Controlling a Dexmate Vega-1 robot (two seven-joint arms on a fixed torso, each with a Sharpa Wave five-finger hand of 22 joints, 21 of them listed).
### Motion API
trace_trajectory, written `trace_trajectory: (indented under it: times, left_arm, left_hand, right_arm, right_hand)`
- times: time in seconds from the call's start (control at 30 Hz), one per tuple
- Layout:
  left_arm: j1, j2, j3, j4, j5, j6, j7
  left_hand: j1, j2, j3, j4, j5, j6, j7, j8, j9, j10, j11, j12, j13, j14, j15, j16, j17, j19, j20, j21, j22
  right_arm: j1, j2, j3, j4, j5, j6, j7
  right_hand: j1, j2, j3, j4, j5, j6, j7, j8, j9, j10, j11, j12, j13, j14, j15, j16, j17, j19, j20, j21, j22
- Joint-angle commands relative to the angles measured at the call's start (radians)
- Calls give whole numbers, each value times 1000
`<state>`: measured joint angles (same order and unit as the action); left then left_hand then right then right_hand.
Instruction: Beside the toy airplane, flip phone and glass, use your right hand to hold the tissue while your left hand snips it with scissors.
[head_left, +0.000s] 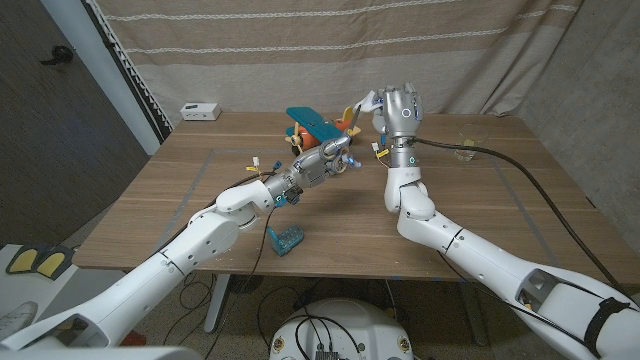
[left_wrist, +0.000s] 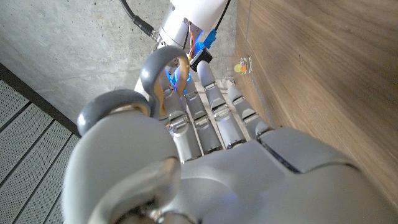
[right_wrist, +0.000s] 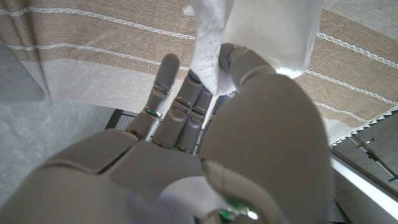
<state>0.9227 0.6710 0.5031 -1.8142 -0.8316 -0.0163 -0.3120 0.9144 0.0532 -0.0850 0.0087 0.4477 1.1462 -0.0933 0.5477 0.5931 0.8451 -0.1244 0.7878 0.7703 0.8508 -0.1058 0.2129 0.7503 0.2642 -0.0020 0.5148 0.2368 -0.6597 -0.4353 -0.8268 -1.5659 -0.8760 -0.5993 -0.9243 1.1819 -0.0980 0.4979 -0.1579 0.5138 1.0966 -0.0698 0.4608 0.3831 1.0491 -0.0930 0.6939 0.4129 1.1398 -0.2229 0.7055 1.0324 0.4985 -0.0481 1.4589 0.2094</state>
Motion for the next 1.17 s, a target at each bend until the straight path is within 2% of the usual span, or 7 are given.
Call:
trace_trajectory:
  times: [0.03,0.43,0.53,0.77,1.17]
  left_arm:
    - [10,15,-14,1,27,-35,4]
    - [38,33,-38,-2,49,-72,30]
    - [28,23,-34,22,49,-85,12]
    - [34,35,-36,29,67,-106,0]
    - [22,3,-9,57,83,-112,0]
  left_hand:
    - [109,87,-9,1,9,-67,-78,-2,-3,99,-87,7,141,10,-125,-3,-1,9,-2,-3,0]
    - [124,88,-23,10,15,-64,-72,-3,-9,105,-86,3,137,13,-125,-3,-2,10,-3,-5,-2]
    - [128,88,-26,12,16,-60,-71,-4,-15,107,-86,2,137,14,-125,-3,-2,10,-2,-5,-2]
    - [139,85,-36,17,20,-61,-64,-8,-22,107,-87,0,136,14,-125,-4,-3,9,0,-6,-2]
    - [159,89,-44,21,26,-62,-64,-6,-20,105,-86,-2,139,13,-125,-5,-4,5,-1,-8,-2]
  right_arm:
    - [8,5,-15,-6,-6,-20,13]
    - [17,22,-24,4,-16,-47,11]
    - [16,22,-32,-3,-25,-61,20]
    - [8,27,-38,-14,-35,-84,18]
    - [4,-3,-26,-10,-24,-48,9]
  right_hand:
    - [4,7,11,0,-3,-5,-2,4,5,91,-35,4,190,7,-11,3,3,-4,-141,1,-1]
    - [3,7,13,0,-5,-3,-3,5,6,93,-37,5,193,8,-11,2,-1,-2,-142,4,0]
    - [2,6,15,0,-5,-1,-3,5,7,93,-36,5,195,13,-11,5,1,-2,-141,3,-1]
    - [1,6,18,0,-5,-4,-4,4,8,94,-37,6,197,12,-11,4,-2,0,-142,2,-2]
    - [-2,5,21,0,-6,-7,-4,4,11,96,-38,4,195,14,-11,3,-5,2,-141,3,-2]
